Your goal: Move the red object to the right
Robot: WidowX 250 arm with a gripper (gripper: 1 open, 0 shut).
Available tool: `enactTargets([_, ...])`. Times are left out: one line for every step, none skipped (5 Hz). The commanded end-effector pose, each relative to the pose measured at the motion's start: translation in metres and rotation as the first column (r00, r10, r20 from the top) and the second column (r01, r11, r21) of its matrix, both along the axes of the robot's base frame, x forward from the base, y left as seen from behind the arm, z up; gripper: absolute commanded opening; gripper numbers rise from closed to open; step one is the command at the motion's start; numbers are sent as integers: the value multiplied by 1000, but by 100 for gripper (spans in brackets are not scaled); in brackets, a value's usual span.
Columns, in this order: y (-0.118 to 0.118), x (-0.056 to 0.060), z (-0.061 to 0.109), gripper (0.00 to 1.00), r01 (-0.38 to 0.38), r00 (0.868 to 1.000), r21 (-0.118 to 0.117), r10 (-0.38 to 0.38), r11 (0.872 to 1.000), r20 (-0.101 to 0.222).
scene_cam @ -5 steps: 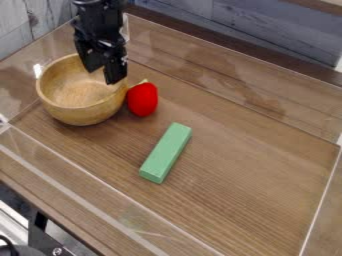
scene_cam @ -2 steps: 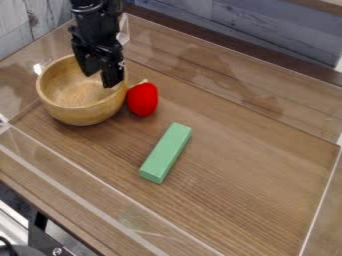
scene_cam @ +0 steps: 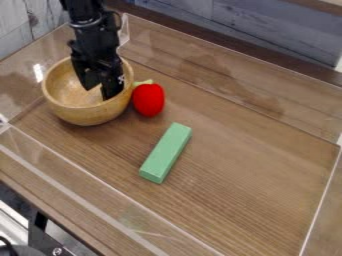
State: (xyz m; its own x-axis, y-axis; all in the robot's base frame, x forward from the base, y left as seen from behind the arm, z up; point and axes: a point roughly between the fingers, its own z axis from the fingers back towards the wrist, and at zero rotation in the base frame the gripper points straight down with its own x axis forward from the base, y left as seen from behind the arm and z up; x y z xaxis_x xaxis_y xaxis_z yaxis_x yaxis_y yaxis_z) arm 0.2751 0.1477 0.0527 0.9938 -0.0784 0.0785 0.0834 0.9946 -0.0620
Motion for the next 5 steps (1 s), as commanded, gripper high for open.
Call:
enactTargets([3,15,30,100,-47,997,27,45,999,60])
enactTargets([1,26,34,100,-72,996,33,70,997,56])
enactTargets([2,29,25,100,-82,996,37,80,996,49])
enactTargets([-6,28,32,100,-63,997,35,61,997,55])
enactTargets([-16,29,38,100,-43,997,33,41,999,63])
